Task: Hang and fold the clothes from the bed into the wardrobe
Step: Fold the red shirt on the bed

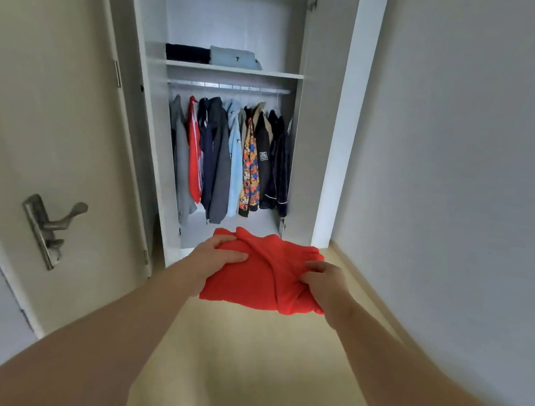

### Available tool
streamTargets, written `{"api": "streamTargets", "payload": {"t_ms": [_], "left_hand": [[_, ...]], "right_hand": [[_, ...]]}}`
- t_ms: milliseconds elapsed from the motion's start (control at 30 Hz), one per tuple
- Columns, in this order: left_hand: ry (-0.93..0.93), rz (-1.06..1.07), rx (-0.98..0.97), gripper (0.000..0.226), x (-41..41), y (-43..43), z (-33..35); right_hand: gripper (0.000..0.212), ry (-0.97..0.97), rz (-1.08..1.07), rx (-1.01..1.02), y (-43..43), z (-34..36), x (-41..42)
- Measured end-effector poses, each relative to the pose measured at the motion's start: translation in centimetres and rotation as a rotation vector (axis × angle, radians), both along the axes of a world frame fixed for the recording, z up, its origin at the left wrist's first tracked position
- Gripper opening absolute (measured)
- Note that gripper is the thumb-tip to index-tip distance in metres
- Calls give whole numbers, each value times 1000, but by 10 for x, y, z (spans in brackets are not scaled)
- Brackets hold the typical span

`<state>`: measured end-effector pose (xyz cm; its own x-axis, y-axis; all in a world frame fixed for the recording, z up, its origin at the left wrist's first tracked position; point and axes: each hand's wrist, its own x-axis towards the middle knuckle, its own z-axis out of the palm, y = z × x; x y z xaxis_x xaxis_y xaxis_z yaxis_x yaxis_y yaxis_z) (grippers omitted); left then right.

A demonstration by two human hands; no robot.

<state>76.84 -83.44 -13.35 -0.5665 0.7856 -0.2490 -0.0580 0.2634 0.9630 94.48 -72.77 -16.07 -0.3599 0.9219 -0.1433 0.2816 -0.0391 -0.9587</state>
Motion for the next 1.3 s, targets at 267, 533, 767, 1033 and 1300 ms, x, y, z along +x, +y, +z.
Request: {"api": "streamTargets", "payload": {"t_ms": [267, 533, 767, 1033, 1300], "left_hand": [[30, 106, 49, 50, -110, 147, 43], [-119, 131, 21, 29, -222, 255, 98], [-195, 208, 76, 29, -347, 338, 129], [-236, 115, 354, 10, -474, 453, 171], [-300, 34, 360, 15, -545, 584, 199]], "right_hand": [[33, 11, 114, 134, 166, 49, -120], [30, 261, 306, 139, 291, 107, -223], [47, 514, 389, -11, 382, 127, -342], [33, 1024, 87, -368, 471, 162, -496], [35, 936, 128, -446, 581, 189, -579]]}}
